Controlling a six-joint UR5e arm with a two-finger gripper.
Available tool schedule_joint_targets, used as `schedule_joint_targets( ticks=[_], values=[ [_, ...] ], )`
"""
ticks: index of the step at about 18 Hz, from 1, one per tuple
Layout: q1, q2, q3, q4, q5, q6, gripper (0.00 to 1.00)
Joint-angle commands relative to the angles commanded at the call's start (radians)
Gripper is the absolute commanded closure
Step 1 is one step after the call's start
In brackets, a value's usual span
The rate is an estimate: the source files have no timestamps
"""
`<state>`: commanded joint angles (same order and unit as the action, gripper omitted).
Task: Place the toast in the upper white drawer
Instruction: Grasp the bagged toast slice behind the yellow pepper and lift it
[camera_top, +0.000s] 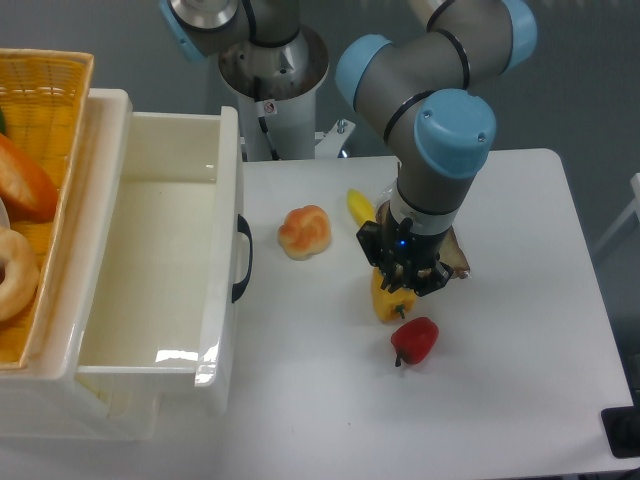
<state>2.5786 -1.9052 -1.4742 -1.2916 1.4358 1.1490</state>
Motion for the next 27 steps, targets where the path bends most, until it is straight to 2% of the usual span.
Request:
schedule_joint_targets(
  ticks=[3,11,15,20,24,27],
  values=[
    [0.000,0.009,-0.017,0.003,-0.002,-0.008,1.00],
    [0.008,0.029,-0.012,-0.008,-0.006,-0.014,1.00],
    [0.003,0.072,-0.009,-0.025,-0.018,-0.060,1.00],
    [0.006,0.077,0.000,-0.028,-0.099,-0.119,1.00],
    [0.025,0.121,0.011,-0.032,-0.176,-0.183,1.00],
    [0.040,0.178,0.011,-0.078,-0.259,-0.219,1.00]
  ],
)
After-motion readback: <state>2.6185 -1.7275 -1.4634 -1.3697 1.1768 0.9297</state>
